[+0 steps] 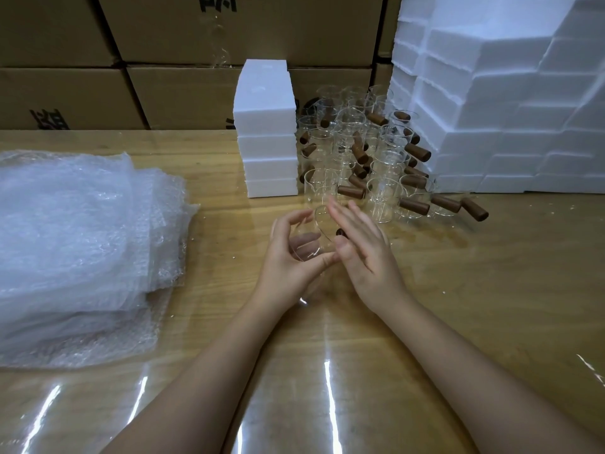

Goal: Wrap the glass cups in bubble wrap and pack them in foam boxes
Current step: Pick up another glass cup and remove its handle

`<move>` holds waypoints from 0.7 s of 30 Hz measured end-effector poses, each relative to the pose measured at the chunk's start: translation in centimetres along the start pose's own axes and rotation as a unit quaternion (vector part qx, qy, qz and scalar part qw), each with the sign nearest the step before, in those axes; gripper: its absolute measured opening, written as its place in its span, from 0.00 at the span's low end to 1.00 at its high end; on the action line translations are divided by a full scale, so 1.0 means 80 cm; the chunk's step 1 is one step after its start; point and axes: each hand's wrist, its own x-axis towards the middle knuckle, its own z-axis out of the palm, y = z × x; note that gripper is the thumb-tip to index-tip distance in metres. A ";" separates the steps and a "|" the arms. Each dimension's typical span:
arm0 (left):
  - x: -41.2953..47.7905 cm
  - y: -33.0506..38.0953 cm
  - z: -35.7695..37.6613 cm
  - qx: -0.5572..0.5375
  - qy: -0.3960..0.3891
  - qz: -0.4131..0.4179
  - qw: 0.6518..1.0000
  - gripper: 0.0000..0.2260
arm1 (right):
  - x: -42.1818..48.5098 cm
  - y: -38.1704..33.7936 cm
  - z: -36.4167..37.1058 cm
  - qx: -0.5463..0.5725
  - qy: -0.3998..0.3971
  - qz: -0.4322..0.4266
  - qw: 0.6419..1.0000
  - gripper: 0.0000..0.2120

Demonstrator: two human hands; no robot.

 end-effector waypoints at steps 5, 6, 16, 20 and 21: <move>0.005 -0.005 -0.003 -0.044 0.024 -0.004 0.999 0.30 | 0.000 0.000 -0.001 0.003 0.003 -0.004 1.000 0.23; 0.006 -0.005 -0.004 -0.056 0.033 -0.001 0.998 0.31 | -0.001 0.001 -0.001 0.005 0.006 -0.003 1.000 0.23; 0.008 -0.003 -0.008 -0.068 0.058 0.004 0.996 0.30 | -0.004 0.002 0.002 -0.023 0.022 -0.063 0.998 0.22; 0.008 -0.003 -0.011 -0.078 0.067 -0.008 0.995 0.31 | -0.006 -0.001 0.003 -0.035 -0.001 -0.107 0.994 0.22; 0.008 -0.001 -0.012 -0.078 0.074 -0.010 0.994 0.31 | -0.007 -0.003 0.003 -0.036 0.002 -0.128 0.991 0.22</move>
